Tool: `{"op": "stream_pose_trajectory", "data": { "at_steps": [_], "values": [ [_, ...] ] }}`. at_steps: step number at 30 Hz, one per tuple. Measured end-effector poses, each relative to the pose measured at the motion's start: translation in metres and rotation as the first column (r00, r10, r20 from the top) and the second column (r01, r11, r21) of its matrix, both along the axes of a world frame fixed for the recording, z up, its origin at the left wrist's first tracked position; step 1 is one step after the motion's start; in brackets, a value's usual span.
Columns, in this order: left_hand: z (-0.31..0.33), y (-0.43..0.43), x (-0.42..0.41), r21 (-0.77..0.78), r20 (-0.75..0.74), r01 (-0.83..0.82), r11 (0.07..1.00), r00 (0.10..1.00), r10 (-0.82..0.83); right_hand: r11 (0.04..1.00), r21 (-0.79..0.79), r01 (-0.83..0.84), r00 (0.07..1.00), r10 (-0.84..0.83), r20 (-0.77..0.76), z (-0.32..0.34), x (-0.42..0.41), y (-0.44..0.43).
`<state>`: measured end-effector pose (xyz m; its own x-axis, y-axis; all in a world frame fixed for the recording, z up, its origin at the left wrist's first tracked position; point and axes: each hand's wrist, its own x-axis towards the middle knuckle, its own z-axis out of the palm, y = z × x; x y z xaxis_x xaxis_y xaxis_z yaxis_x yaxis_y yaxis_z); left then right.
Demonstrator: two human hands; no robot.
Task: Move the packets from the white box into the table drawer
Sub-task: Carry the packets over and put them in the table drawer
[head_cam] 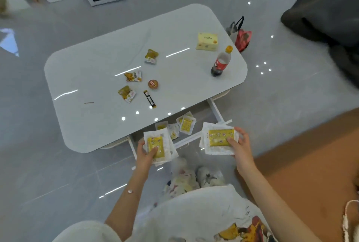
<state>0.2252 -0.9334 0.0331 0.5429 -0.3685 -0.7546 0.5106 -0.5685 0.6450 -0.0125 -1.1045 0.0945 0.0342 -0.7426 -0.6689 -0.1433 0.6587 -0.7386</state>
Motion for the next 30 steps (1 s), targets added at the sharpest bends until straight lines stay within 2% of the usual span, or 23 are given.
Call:
{"op": "stream_pose_trajectory", "data": {
  "at_steps": [4, 8, 13, 16, 20, 24, 30],
  "values": [
    [-0.091, -0.025, 0.013, 0.076, -0.063, -0.108, 0.991, 0.992, 0.113, 0.987, 0.085, -0.137, 0.989, 0.141, -0.052, -0.105, 0.036, -0.049],
    [-0.195, -0.045, 0.026, 0.124, -0.063, -0.187, 0.975, 0.979, 0.195, 0.948, 0.125, -0.292, 0.949, 0.304, -0.083, -0.224, 0.077, -0.09],
    [-0.307, -0.05, 0.037, 0.184, -0.038, -0.202, 0.962, 0.977, 0.212, 0.894, 0.187, -0.407, 0.893, 0.433, -0.124, -0.353, 0.114, -0.106],
    [-0.349, -0.048, 0.036, 0.238, -0.008, -0.22, 0.946, 0.974, 0.228, 0.867, 0.185, -0.463, 0.855, 0.492, -0.164, -0.403, 0.124, -0.103],
    [-0.372, -0.047, 0.035, 0.283, 0.043, -0.241, 0.928, 0.97, 0.239, 0.847, 0.19, -0.496, 0.822, 0.528, -0.211, -0.437, 0.129, -0.095],
    [-0.374, -0.041, 0.037, 0.34, 0.09, -0.187, 0.922, 0.982, 0.166, 0.808, 0.193, -0.556, 0.762, 0.589, -0.267, -0.443, 0.133, -0.091],
    [-0.324, -0.044, 0.047, 0.376, 0.2, -0.042, 0.926, 0.979, -0.037, 0.687, 0.199, -0.699, 0.605, 0.717, -0.347, -0.39, 0.138, -0.098]
  ]
}}
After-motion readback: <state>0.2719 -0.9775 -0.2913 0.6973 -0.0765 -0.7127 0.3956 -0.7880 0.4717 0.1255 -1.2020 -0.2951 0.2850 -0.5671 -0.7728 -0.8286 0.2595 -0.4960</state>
